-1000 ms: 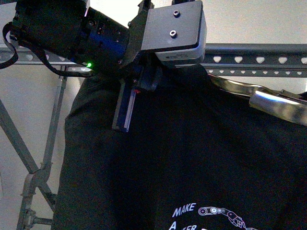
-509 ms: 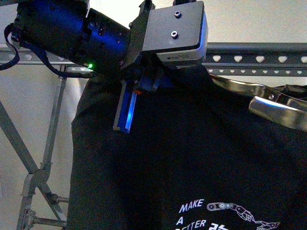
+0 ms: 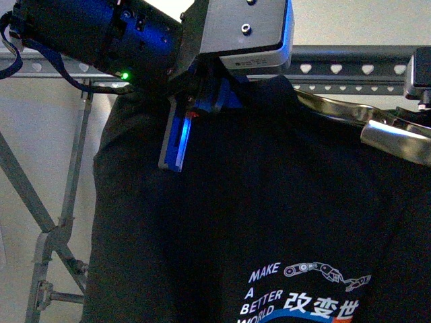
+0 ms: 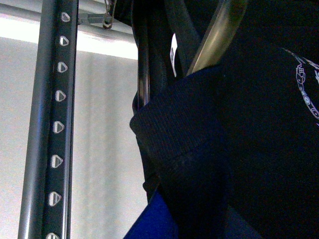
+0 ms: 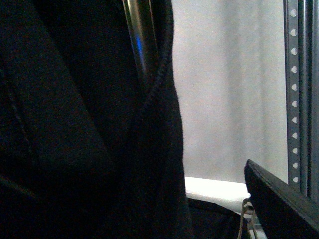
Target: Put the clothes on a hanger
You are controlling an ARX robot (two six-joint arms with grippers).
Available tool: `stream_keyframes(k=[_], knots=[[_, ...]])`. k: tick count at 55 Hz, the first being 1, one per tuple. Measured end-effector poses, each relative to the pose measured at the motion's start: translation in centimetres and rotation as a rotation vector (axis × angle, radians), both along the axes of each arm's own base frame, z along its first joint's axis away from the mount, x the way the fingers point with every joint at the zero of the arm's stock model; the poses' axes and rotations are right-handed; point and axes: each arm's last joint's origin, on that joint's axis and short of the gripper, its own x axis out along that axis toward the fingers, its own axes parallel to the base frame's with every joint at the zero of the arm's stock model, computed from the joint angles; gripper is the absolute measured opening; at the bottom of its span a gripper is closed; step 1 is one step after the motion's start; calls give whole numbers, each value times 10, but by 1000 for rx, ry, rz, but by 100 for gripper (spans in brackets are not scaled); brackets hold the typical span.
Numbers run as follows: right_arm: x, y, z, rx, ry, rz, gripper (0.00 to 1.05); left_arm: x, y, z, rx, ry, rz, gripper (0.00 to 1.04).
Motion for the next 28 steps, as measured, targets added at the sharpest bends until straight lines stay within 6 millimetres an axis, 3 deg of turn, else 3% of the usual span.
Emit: stream_keyframes(k=[3, 8, 28], knots=[[7, 2, -4, -5, 4, -12, 68, 0, 0, 0, 0, 0, 1, 4], [14, 7, -9, 10, 11, -23, 77, 0, 0, 0, 0, 0, 3, 4], [21, 18, -15, 71, -5, 7, 18, 1, 2, 0, -8, 14, 25, 4]])
